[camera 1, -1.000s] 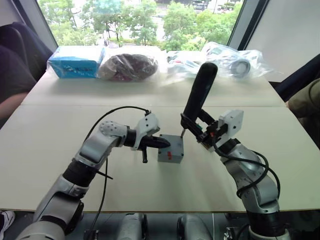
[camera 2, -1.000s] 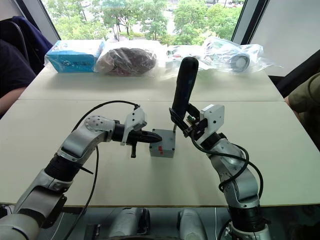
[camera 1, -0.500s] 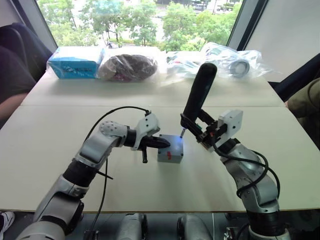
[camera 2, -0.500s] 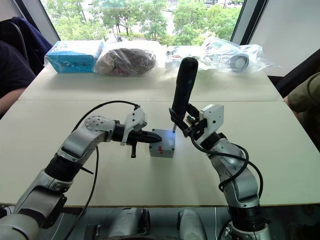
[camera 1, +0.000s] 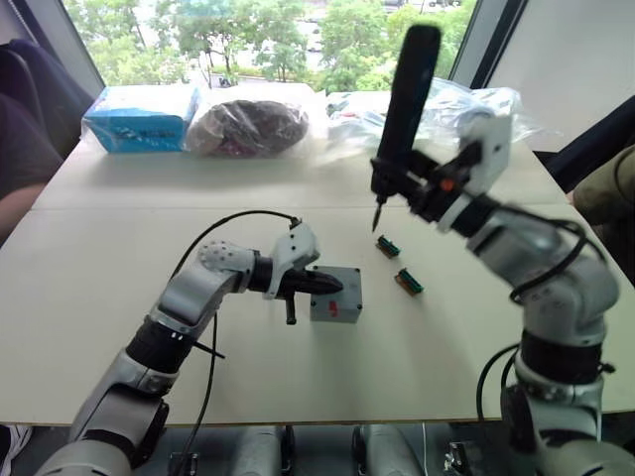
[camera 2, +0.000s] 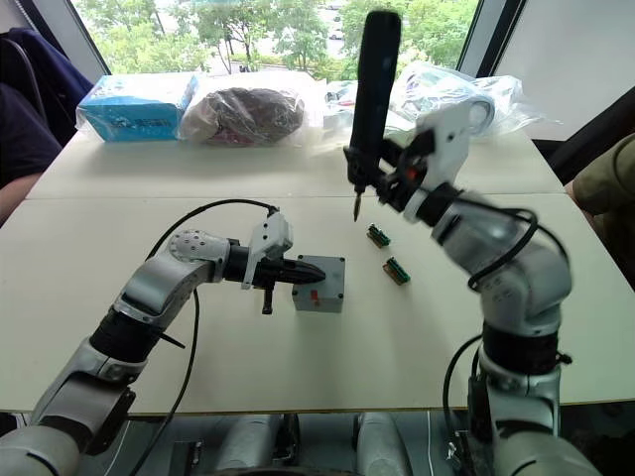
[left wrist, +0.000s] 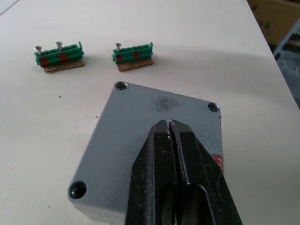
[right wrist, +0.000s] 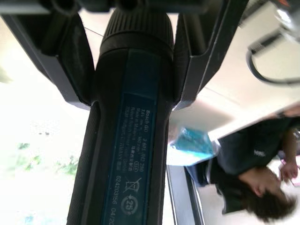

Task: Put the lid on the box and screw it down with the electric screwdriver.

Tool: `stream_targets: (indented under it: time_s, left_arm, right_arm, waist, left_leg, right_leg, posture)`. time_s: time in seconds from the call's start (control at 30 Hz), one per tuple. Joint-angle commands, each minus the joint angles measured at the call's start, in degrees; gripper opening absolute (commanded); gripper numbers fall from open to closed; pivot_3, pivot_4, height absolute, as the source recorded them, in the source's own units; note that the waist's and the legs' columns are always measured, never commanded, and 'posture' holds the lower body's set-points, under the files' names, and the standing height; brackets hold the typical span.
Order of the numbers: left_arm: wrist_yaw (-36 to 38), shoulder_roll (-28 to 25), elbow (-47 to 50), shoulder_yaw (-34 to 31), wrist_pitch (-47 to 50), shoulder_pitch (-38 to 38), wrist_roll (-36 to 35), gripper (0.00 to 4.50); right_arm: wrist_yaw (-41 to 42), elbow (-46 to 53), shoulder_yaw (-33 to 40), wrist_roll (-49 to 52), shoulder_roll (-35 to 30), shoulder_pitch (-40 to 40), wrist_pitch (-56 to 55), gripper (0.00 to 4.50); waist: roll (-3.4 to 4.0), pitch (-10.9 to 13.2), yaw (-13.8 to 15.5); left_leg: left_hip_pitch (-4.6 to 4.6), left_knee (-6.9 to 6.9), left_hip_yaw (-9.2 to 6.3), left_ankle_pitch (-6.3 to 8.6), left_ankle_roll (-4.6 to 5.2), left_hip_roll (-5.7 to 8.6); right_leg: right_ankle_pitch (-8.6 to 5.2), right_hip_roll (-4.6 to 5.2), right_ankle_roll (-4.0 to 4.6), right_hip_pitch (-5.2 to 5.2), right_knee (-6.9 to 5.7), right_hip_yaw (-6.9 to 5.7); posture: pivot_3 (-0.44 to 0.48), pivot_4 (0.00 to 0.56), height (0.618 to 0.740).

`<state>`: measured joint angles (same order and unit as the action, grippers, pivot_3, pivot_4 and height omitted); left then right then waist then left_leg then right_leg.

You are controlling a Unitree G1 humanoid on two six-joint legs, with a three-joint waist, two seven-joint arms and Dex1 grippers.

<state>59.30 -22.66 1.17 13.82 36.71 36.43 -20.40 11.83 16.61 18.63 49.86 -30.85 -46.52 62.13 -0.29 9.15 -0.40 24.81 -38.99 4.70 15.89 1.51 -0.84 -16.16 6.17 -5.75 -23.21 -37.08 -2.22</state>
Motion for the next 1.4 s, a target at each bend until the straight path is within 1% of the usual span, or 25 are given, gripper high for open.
stream_targets:
  time_s: [0.03, 0.1, 0.13, 0.2, 0.27, 0.33, 0.4, 0.47, 0.57, 0.63, 0.8, 0.87, 0.93, 0.97, 1.03, 1.2, 1.3, 1.4]
  left_arm:
    - [-0.66, 0.26, 4.03, -7.57, 4.33, 2.79, -7.83, 0.0]
    - [-0.11, -1.03, 6.16, -7.8, 6.15, 2.9, -9.15, 0.0]
    - [1.46, -2.99, 8.03, -6.61, 5.48, 2.21, -8.55, 0.0]
    - [4.25, -6.89, 11.36, -3.65, 4.29, 0.76, -7.0, 0.0]
    - [5.8, -9.49, 13.07, -1.13, 3.07, -0.02, -5.52, 0.0]
    - [8.04, -11.43, 15.0, 0.62, 1.66, -0.85, -5.34, 0.0]
    - [8.28, -11.93, 15.69, 1.74, 0.87, -1.1, -4.77, 0.0]
    - [7.56, -11.61, 15.96, 2.46, 0.58, -1.23, -4.27, 0.0]
    - [6.53, -11.16, 16.97, 3.46, 0.35, -1.83, -3.7, 0.0]
    - [5.69, -10.92, 17.76, 4.01, 0.48, -2.28, -3.24, 0.0]
    - [4.55, -10.99, 17.73, 3.81, 0.54, -2.5, -3.15, 0.0]
    - [4.21, -11.28, 17.18, 3.37, 0.21, -2.41, -2.98, 0.0]
    - [3.99, -11.53, 16.62, 2.93, -0.07, -2.26, -2.92, 0.0]
    - [4.02, -11.68, 16.4, 2.76, -0.16, -2.18, -2.97, 0.0]
    - [4.48, -12.3, 16.19, 2.31, -0.39, -2.22, -3.11, 0.0]
    - [4.0, -13.64, 13.14, -2.76, 0.41, -0.31, -5.22, 0.0]
    - [4.47, -15.04, 11.09, -7.09, 1.61, 0.25, -7.45, 0.0]
    - [4.56, -16.89, 8.12, -10.4, 1.78, 0.74, -8.2, 0.0]
  right_arm:
    - [-1.41, -6.29, 4.94, 0.82, -9.06, -2.41, 11.01, 1.83]
    - [-1.42, -9.66, 5.17, 0.99, -12.32, -3.03, 17.16, 1.83]
    - [-1.54, -12.7, 4.86, -0.27, -14.8, -2.43, 21.23, 1.83]
    - [1.29, -16.99, 3.47, -0.44, -19.27, 0.52, 28.08, 1.83]
    - [3.03, -19.85, 2.06, 0.12, -21.61, 2.47, 30.28, 1.83]
    - [5.77, -21.64, -0.74, 0.18, -24.0, 4.84, 30.37, 1.83]
    - [8.0, -23.45, -3.76, -1.11, -25.63, 5.86, 30.37, 1.83]
    - [10.27, -26.25, -5.88, -1.01, -26.52, 5.82, 30.37, 1.83]
    - [12.91, -29.48, -8.74, -2.92, -26.61, 5.22, 30.18, 1.83]
    - [15.0, -31.19, -11.97, -4.81, -26.84, 5.19, 28.46, 1.83]
    - [19.1, -34.84, -16.75, -9.08, -26.82, 4.13, 25.53, 1.83]
    - [20.58, -35.14, -18.46, -10.59, -26.73, 4.12, 24.22, 2.84]
    - [21.94, -34.58, -19.94, -11.9, -26.93, 4.37, 23.18, 3.35]
    - [22.76, -34.16, -20.58, -12.46, -27.14, 4.53, 22.69, 3.82]
    - [23.71, -33.41, -21.03, -13.27, -27.32, 4.75, 22.3, 4.46]
    - [25.91, -30.0, -20.78, -15.79, -29.57, 3.76, 18.58, 4.46]
    - [29.41, -26.59, -18.33, -14.57, -32.08, 0.61, 17.66, 4.46]
    - [31.98, -22.24, -13.71, -10.96, -32.92, -2.58, 19.55, 4.46]
  waist:
    - [-0.05, 0.02, 0.35]
    - [-0.04, 0.03, 0.23]
    - [-0.03, 0.04, -0.07]
    - [-0.01, 0.05, -0.26]
    - [0.05, 0.09, -0.27]
    - [0.28, 0.23, -0.33]
    - [0.44, 0.33, -0.4]
    - [0.45, 0.35, -0.33]
    - [0.44, 0.36, -0.25]
    - [0.43, 0.36, -0.25]
    - [0.41, 0.38, -0.08]
    - [0.4, 0.39, -0.18]
    - [0.4, 0.38, -0.2]
    - [0.39, 0.38, -0.17]
    - [0.38, 0.38, -0.12]
    - [0.37, 0.4, -0.04]
    - [0.39, 0.41, -0.19]
    - [0.52, 0.5, -0.37]
  left_leg:
    - [0.05, -0.03, -0.05, 0.01, 0.01, 0.0]
    - [0.1, -0.03, -0.05, 0.06, 0.1, 0.01]
    - [0.1, -0.02, -0.01, 0.07, 0.13, 0.01]
    - [0.11, 0.02, 0.03, 0.08, 0.14, 0.02]
    - [0.11, 0.04, 0.04, 0.08, 0.15, 0.01]
    - [0.11, 0.04, 0.04, 0.09, 0.17, 0.0]
    - [0.11, 0.02, 0.13, 0.1, 0.21, 0.0]
    - [0.11, 0.0, 0.15, 0.1, 0.21, -0.01]
    - [0.11, 0.0, 0.13, 0.11, 0.22, -0.03]
    - [0.11, 0.0, 0.13, 0.11, 0.22, -0.03]
    - [0.13, -0.06, 0.13, 0.11, 0.22, -0.02]
    - [0.13, -0.09, 0.13, 0.11, 0.22, -0.03]
    - [0.13, -0.09, 0.12, 0.11, 0.22, -0.05]
    - [0.13, -0.09, 0.12, 0.11, 0.22, -0.06]
    - [0.13, -0.11, 0.11, 0.11, 0.22, -0.06]
    - [0.13, -0.13, 0.11, 0.1, 0.21, -0.05]
    - [0.13, -0.13, 0.11, 0.1, 0.21, -0.06]
    - [0.13, -0.11, 0.13, 0.1, 0.2, -0.07]
  right_leg:
    - [0.0, 0.0, 0.0, 0.0, 0.02, -0.06]
    - [0.0, -0.03, 0.01, 0.01, 0.1, -0.08]
    - [0.0, -0.03, 0.0, -0.01, 0.11, -0.06]
    - [0.0, -0.08, 0.0, -0.01, 0.12, -0.04]
    - [-0.01, -0.21, 0.0, -0.03, 0.13, -0.02]
    - [-0.01, -0.27, 0.0, -0.05, 0.11, -0.01]
    - [0.0, -0.32, -0.02, -0.12, 0.07, 0.04]
    - [0.0, -0.37, -0.02, -0.16, 0.03, 0.09]
    - [0.0, -0.43, -0.04, -0.16, 0.05, 0.1]
    - [0.0, -0.44, -0.04, -0.16, 0.05, 0.11]
    - [0.03, -0.48, -0.1, -0.15, 0.04, 0.16]
    - [0.04, -0.51, -0.12, -0.15, 0.05, 0.19]
    - [0.05, -0.54, -0.13, -0.15, 0.05, 0.19]
    - [0.05, -0.55, -0.13, -0.15, 0.05, 0.19]
    - [0.05, -0.55, -0.13, -0.14, 0.05, 0.19]
    - [0.06, -0.55, -0.15, -0.13, 0.05, 0.19]
    - [0.05, -0.55, -0.15, -0.15, 0.05, 0.19]
    - [0.05, -0.56, -0.16, -0.22, 0.02, 0.21]
  posture:
    - [0.0, 0.15, 0.74]
    - [0.0, 0.15, 0.74]
    - [0.0, 0.15, 0.74]
    - [0.0, 0.15, 0.74]
    - [0.0, 0.15, 0.74]
    - [0.0, 0.15, 0.74]
    - [0.0, 0.15, 0.74]
    - [0.0, 0.15, 0.74]
    - [0.0, 0.15, 0.74]
    - [0.0, 0.15, 0.74]
    - [0.0, 0.15, 0.74]
    - [0.0, 0.15, 0.74]
    - [0.0, 0.15, 0.74]
    - [0.0, 0.15, 0.74]
    - [0.0, 0.15, 0.74]
    - [0.0, 0.15, 0.74]
    - [0.0, 0.15, 0.74]
    - [0.0, 0.15, 0.74]
